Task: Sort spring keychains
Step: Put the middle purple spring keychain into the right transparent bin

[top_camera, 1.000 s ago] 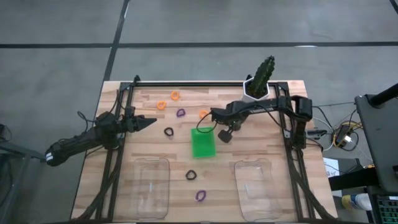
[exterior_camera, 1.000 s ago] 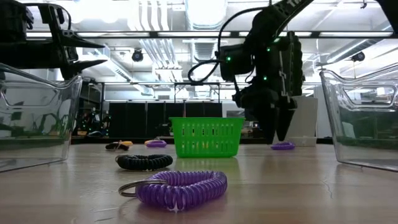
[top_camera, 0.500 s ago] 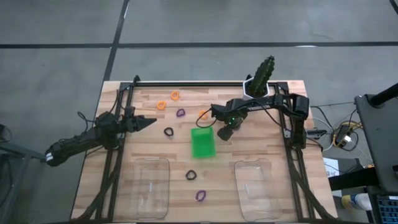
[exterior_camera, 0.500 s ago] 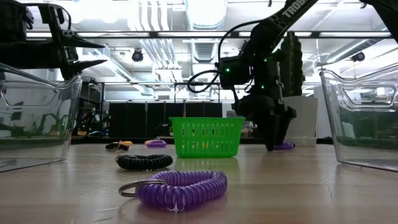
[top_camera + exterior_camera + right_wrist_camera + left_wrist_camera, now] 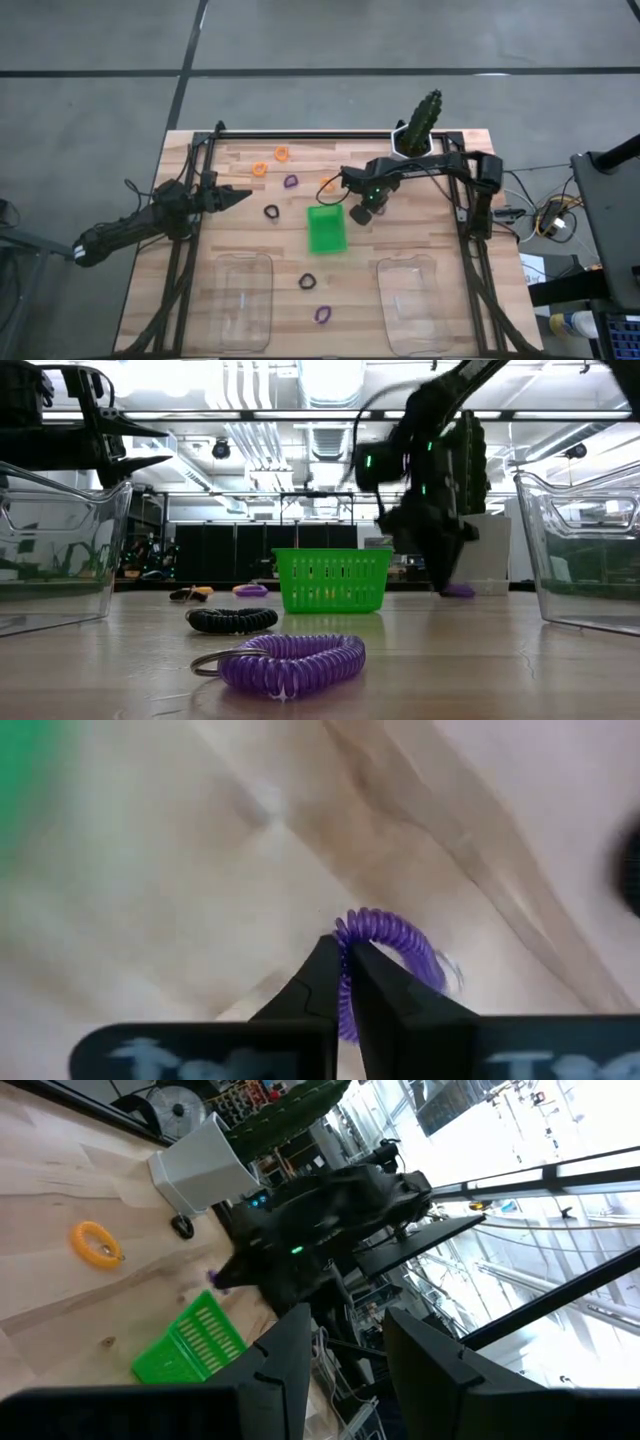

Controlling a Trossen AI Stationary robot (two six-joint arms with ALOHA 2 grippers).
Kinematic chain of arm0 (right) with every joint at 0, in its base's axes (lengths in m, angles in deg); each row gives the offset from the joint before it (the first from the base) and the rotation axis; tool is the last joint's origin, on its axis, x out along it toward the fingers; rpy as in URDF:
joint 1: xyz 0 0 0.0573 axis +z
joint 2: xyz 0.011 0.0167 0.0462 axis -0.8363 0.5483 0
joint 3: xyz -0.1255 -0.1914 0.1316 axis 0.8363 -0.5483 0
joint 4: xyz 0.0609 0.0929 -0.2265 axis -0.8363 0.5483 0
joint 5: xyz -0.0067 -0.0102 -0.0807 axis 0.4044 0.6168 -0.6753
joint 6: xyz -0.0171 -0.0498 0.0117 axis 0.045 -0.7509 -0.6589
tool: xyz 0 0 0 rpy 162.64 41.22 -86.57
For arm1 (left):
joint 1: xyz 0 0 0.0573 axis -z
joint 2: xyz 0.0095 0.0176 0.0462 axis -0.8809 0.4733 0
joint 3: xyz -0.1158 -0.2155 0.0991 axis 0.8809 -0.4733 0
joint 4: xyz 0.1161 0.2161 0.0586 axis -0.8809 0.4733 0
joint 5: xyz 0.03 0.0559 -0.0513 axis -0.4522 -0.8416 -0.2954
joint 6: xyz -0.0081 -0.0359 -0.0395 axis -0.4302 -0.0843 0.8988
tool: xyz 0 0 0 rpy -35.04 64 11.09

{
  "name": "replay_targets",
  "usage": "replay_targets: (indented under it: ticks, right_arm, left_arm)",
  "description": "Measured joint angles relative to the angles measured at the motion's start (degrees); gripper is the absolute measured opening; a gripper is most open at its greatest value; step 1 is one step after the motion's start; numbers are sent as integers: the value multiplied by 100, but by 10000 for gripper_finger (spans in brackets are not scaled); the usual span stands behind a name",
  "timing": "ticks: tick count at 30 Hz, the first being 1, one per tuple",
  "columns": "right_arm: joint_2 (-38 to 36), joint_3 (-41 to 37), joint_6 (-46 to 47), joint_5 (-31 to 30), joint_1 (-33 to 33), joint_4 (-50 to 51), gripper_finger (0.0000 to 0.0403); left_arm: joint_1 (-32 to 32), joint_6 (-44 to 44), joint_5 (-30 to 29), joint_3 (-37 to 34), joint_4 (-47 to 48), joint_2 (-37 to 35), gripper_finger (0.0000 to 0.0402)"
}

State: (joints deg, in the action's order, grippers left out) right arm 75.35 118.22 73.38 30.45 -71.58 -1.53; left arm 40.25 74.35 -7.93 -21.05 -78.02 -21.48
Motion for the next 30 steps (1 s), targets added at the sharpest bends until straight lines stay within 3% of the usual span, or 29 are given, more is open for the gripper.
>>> replay_targets:
  ticks: [5,9,17,24,30]
  right_arm:
    - [-715,16,342,179,203,301,9]
    - [-1492,24,865,796,524,595,9]
    - [-2635,28,2772,1085,1975,613,9]
    - [-2613,27,4482,795,3680,589,9]
    - [-2080,-29,5139,675,4463,585,9]
  left_arm:
    - [-2,0,-2,0,-1,3,122]
    - [-1,-9,0,0,0,17,122]
    - [0,-7,-2,0,2,31,122]
    - [0,380,-4,0,-53,31,122]
    - [-2,579,-4,0,-47,38,122]
